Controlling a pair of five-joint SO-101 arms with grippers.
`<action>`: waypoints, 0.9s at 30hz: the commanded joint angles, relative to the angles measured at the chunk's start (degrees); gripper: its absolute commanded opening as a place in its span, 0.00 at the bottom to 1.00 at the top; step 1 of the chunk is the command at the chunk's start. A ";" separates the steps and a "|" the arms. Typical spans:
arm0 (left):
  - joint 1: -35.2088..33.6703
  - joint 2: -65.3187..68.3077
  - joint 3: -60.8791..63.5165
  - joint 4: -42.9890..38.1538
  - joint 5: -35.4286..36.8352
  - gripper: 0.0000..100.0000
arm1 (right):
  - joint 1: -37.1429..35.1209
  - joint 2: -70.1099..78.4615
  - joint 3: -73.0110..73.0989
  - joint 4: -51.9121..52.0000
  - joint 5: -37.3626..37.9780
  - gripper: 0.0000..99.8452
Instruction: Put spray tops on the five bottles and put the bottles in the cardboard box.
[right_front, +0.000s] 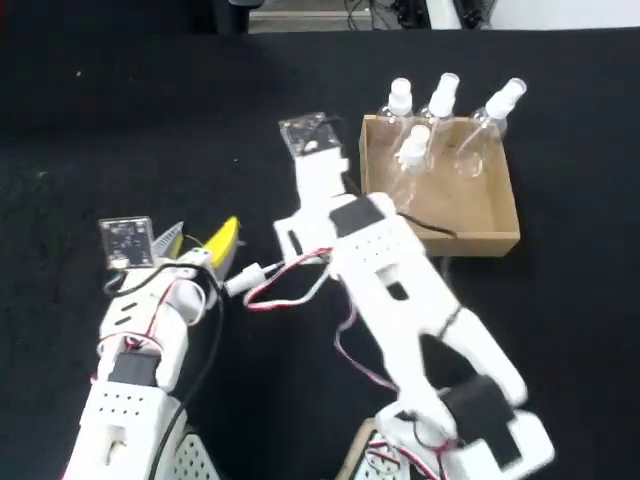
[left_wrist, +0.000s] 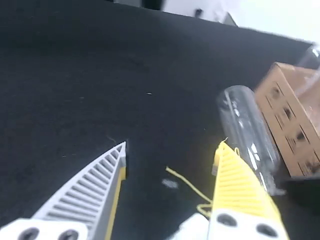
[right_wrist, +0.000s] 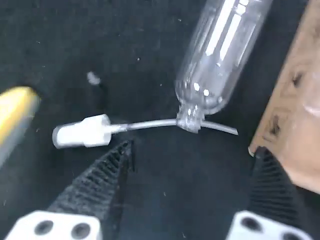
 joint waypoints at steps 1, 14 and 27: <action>-4.26 -0.97 -3.12 -1.58 4.66 0.27 | -0.79 2.15 -1.27 -6.68 -0.97 0.33; -6.11 -0.97 -3.65 -1.58 7.38 0.27 | 2.64 9.45 3.12 -27.52 -1.05 0.33; -6.02 -0.53 -3.03 -4.40 7.38 0.27 | 3.69 18.86 4.26 -39.91 -1.05 0.33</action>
